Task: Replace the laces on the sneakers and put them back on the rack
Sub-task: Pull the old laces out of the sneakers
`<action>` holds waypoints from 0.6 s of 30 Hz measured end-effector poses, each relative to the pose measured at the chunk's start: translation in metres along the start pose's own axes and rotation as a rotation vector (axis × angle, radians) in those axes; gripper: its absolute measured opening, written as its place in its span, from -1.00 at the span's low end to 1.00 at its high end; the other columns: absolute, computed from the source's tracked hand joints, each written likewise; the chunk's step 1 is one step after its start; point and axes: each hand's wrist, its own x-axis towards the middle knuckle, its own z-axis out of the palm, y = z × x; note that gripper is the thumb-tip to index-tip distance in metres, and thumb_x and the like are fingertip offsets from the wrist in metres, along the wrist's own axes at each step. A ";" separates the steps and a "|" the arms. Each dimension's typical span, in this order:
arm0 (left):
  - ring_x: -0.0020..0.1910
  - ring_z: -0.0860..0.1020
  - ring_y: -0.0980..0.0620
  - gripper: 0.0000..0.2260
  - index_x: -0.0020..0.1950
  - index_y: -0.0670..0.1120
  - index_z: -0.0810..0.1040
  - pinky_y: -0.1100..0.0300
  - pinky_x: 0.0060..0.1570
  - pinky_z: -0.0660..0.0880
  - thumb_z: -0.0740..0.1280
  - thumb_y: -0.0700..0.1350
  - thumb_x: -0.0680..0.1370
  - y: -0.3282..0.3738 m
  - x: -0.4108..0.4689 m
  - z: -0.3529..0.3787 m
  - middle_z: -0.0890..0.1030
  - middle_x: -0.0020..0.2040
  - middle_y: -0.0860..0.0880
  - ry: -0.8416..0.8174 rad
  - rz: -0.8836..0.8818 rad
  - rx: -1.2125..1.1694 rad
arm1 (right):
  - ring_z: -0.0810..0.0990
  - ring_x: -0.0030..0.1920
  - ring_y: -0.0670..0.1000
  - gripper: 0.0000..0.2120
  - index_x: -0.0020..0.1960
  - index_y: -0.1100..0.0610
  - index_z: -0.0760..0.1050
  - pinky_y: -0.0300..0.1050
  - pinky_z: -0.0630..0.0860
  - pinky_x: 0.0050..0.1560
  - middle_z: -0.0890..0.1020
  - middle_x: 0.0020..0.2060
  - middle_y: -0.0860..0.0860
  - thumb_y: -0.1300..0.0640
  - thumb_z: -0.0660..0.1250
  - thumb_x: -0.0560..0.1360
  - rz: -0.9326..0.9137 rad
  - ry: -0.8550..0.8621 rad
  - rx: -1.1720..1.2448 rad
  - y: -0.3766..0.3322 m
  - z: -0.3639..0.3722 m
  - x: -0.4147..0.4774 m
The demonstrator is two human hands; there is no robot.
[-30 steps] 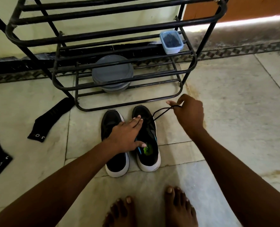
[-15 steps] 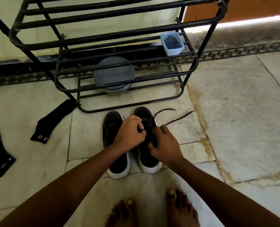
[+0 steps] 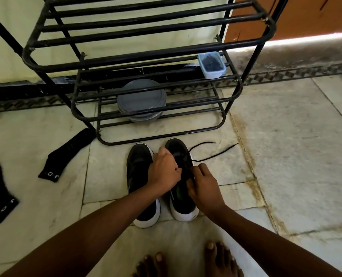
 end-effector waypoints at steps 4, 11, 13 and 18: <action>0.32 0.36 -0.18 -0.83 -0.06 -0.11 0.67 -0.09 0.27 0.49 0.44 -0.02 0.58 0.004 0.010 -0.001 0.32 0.28 -0.12 -0.121 -0.116 0.023 | 0.39 -0.24 -0.03 -0.86 0.08 0.18 0.49 -0.21 0.30 -0.30 0.47 -0.06 0.06 0.18 0.30 0.53 0.012 -0.006 -0.011 0.000 0.001 0.000; 0.23 0.52 -0.18 -0.69 0.18 -0.18 0.63 -0.02 0.29 0.49 0.35 0.05 0.64 0.007 0.031 -0.011 0.38 0.33 -0.16 -0.334 -0.322 -0.312 | 0.35 -0.18 0.01 -0.66 0.29 0.07 0.39 -0.16 0.32 -0.24 0.40 0.01 0.05 0.18 0.27 0.53 0.034 -0.042 -0.040 -0.006 0.000 0.002; 0.11 0.57 -0.14 -0.67 0.26 -0.24 0.59 0.14 -0.08 0.52 0.31 0.00 0.67 0.017 0.029 -0.006 0.54 0.28 -0.24 -0.356 -0.383 -0.388 | 0.34 -0.14 0.00 -0.66 0.31 0.07 0.39 -0.19 0.32 -0.22 0.38 0.02 0.03 0.18 0.26 0.54 0.043 -0.045 -0.028 -0.008 -0.001 0.001; -0.25 0.54 -0.09 -0.75 -0.30 -0.13 0.57 0.07 -0.11 0.41 0.38 -0.06 0.55 0.027 0.020 -0.030 0.58 -0.34 -0.09 -0.111 -0.502 -0.784 | 0.40 -0.09 0.02 -0.66 0.32 0.05 0.35 -0.20 0.36 -0.24 0.34 0.01 -0.01 0.18 0.23 0.55 0.073 -0.046 0.018 -0.007 -0.004 0.000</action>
